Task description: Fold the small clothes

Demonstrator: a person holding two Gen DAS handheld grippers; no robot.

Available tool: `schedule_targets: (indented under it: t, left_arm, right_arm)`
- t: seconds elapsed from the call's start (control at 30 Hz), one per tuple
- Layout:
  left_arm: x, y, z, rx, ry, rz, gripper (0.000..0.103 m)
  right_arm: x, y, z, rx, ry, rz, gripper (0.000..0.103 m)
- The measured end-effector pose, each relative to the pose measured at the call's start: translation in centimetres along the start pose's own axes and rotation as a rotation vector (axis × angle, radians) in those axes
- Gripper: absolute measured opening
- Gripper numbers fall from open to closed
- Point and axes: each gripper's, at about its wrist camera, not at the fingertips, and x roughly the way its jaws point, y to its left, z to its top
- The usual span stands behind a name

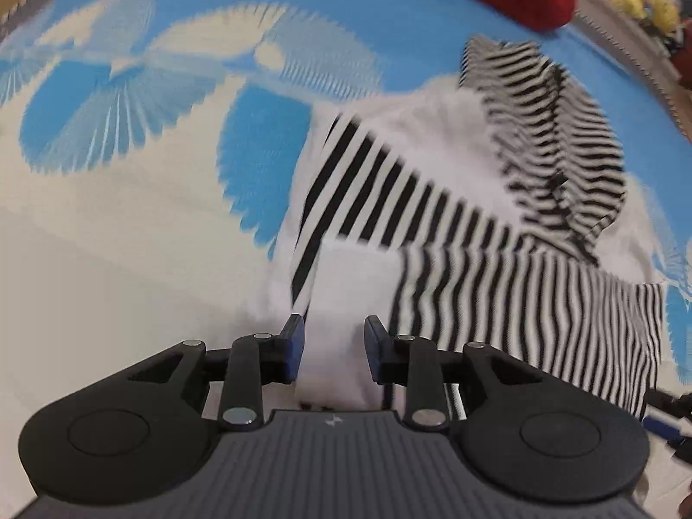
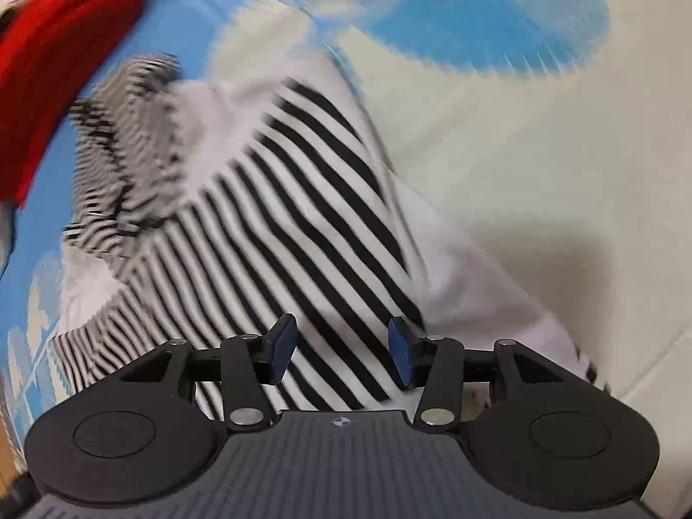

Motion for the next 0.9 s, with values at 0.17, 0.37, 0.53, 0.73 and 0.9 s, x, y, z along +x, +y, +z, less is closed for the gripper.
schedule_targets:
  t: [0.17,0.37,0.53,0.73,0.9]
  left_arm:
    - [-1.3,-1.5,0.6,0.054,-0.085,-0.003,0.034]
    - [-3.1,-2.7,0.9,0.076,-0.191,-0.060,0.049]
    - [-4.3,-4.5,0.8,0.135,-0.277,-0.061,0.056]
    - [-5.8,-5.7,0.6,0.172,-0.392,-0.057,0.080]
    - [-6.5,-6.8,0.3,0.189,-0.481,-0.044,0.080]
  right_arm:
    - [-2.8,2.9,0.1,-0.255,-0.135,-0.007,0.052]
    - [-5.1,4.3,0.1,-0.449,-0.259,-0.063,0.055]
    - [-5.4,4.1,0.0,-0.486,-0.259,-0.071,0.055]
    - [-6.0,3.7,-0.2,-0.486,-0.261,-0.065,0.055]
    - [-6.5,3.0,-0.1,-0.486,-0.270,-0.064,0.055]
